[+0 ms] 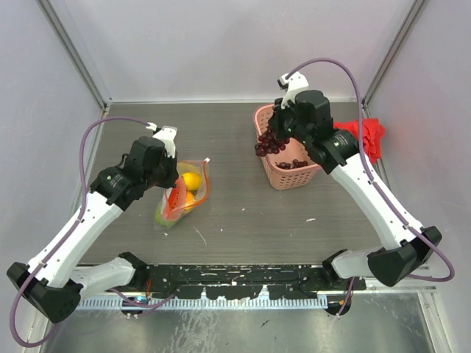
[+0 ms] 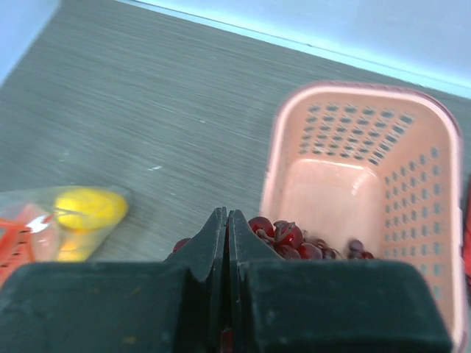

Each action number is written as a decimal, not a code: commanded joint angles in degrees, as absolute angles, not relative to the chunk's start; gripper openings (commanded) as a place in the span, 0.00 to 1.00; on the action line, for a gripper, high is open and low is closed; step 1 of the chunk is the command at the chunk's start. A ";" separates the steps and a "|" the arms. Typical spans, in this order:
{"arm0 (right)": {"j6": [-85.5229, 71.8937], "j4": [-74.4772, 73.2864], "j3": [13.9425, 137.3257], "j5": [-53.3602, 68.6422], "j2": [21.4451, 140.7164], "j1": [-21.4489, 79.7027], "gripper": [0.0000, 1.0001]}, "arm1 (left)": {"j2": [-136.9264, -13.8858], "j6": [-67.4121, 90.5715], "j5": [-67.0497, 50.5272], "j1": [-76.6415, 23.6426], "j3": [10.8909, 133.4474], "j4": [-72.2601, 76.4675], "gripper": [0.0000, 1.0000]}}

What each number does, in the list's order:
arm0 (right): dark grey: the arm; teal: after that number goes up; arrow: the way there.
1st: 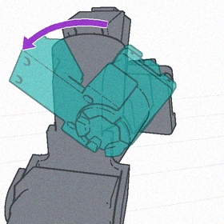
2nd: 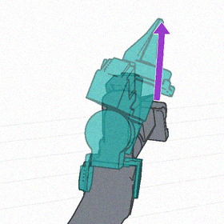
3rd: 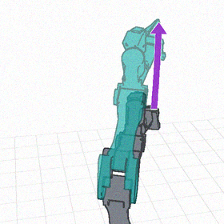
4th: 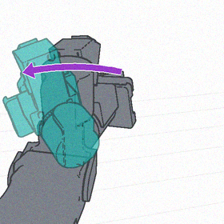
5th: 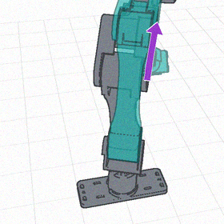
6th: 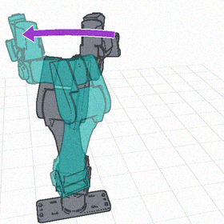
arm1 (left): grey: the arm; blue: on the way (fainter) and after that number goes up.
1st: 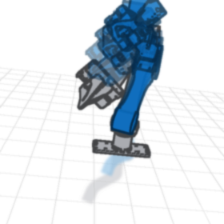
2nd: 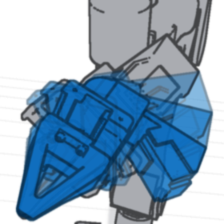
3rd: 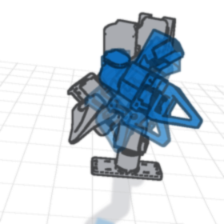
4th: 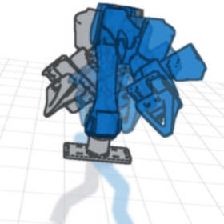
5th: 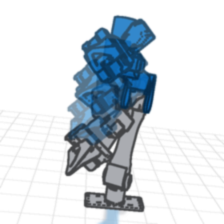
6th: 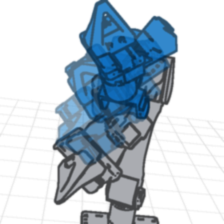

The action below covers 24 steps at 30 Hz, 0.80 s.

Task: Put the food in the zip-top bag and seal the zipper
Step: Pick up the fake fruit from the bin, then place the fake fruit in the zipper food storage bag.

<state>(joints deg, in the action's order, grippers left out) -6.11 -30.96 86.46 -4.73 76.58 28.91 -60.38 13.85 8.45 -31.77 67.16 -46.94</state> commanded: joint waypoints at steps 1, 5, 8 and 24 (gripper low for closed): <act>-7.79 -24.45 91.01 -0.49 73.11 32.77 0.00 | -59.50 13.12 7.08 -31.49 67.46 -43.44 0.00; -9.35 -21.64 91.66 1.48 72.95 37.11 0.00 | -59.59 13.32 6.57 -31.44 67.54 -43.34 0.00; -10.86 -18.91 91.48 2.17 73.19 39.81 0.00 | -59.51 13.49 5.84 -31.38 67.44 -43.25 0.00; -17.80 -4.65 89.65 9.13 77.83 49.09 0.01 | -58.99 14.39 4.17 -31.20 67.51 -43.29 0.00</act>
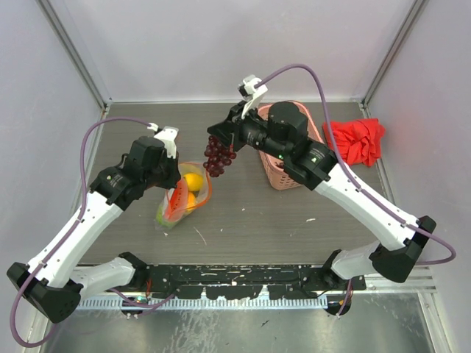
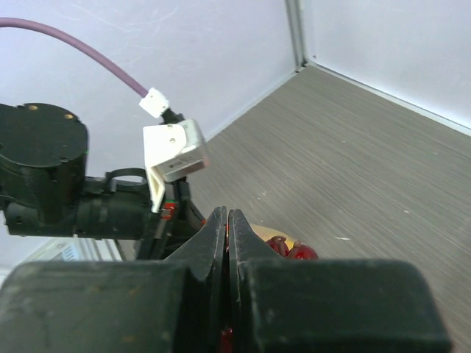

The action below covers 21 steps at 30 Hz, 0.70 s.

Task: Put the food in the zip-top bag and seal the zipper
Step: Place the fake fruit in the zipper food storage bag.

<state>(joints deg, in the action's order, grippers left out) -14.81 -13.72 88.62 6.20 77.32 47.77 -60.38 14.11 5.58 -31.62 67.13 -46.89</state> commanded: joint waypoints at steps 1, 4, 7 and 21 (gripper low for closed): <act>-18.41 -3.43 89.12 9.82 78.17 49.37 0.00 | -58.91 14.45 3.98 -31.25 67.42 -43.19 0.00; -19.51 -0.48 87.90 10.47 79.58 50.52 0.00 | -58.84 14.67 3.45 -31.21 67.41 -43.11 0.00; -19.97 1.48 86.69 10.31 80.76 51.34 0.00 | -58.84 14.82 3.22 -31.20 67.41 -43.07 0.00; -21.98 20.47 68.35 6.93 83.29 54.79 0.00 | -58.34 15.38 1.52 -31.03 67.54 -42.91 0.00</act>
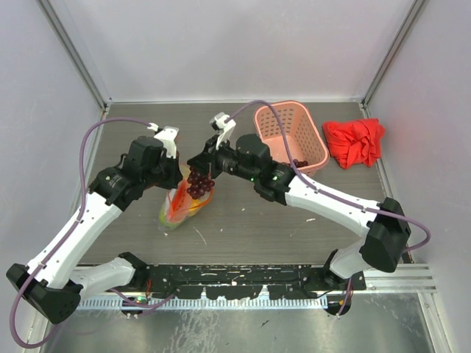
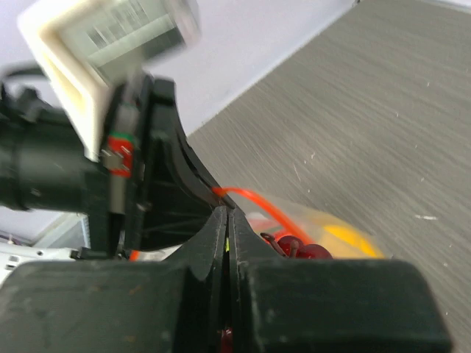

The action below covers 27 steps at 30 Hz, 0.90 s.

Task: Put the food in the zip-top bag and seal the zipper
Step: Place the fake fruit in the zipper food storage bag.

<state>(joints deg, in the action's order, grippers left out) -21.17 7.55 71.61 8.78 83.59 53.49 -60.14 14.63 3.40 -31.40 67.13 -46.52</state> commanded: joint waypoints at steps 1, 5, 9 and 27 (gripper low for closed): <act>-22.04 22.32 66.90 6.43 83.52 55.10 0.00 | -58.30 15.49 1.35 -30.96 67.50 -42.89 0.00; -22.94 27.47 64.27 6.77 85.10 55.96 0.01 | -58.18 15.63 0.62 -30.94 67.50 -42.73 0.00; -22.60 29.72 64.35 8.60 86.90 57.37 0.00 | -58.21 15.74 0.17 -30.94 67.49 -42.56 0.00; -16.36 29.26 64.53 11.77 92.53 57.82 0.00 | -57.36 15.74 -1.89 -30.94 67.13 -42.08 0.00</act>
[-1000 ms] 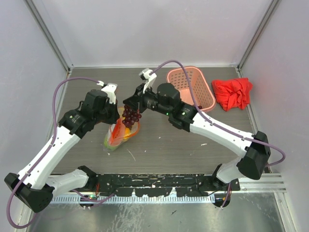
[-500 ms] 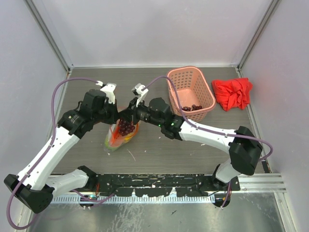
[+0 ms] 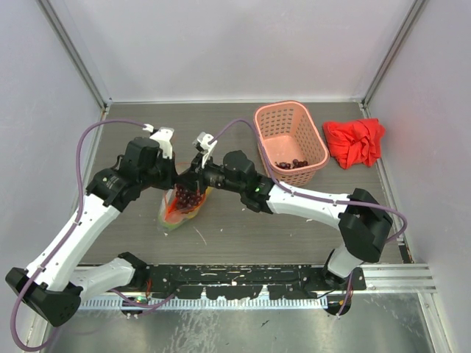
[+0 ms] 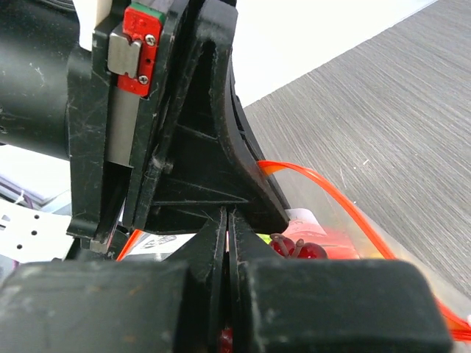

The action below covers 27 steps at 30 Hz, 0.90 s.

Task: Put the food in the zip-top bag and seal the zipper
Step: Place the fake fruit in the zipper food storage bag.

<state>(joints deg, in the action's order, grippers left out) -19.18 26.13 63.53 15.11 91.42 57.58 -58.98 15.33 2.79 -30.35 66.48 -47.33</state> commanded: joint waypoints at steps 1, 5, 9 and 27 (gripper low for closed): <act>-16.35 28.49 64.54 10.69 92.93 57.36 0.00 | -57.33 15.74 -2.16 -30.94 67.09 -42.02 0.00; -16.85 26.13 64.53 6.45 94.33 56.13 0.00 | -57.07 15.73 -3.13 -30.94 67.08 -41.97 0.00; -17.99 25.48 63.27 0.81 94.15 55.04 0.02 | -56.91 15.67 -3.19 -30.94 67.09 -41.92 0.00; -23.78 15.95 72.12 -2.35 92.24 53.26 0.41 | -57.79 15.71 -8.97 -30.96 66.65 -40.78 0.00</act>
<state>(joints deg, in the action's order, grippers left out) -23.29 16.64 67.13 -4.23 94.89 53.49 -58.59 15.59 -6.92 -30.85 66.13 -44.77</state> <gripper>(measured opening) 0.348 0.004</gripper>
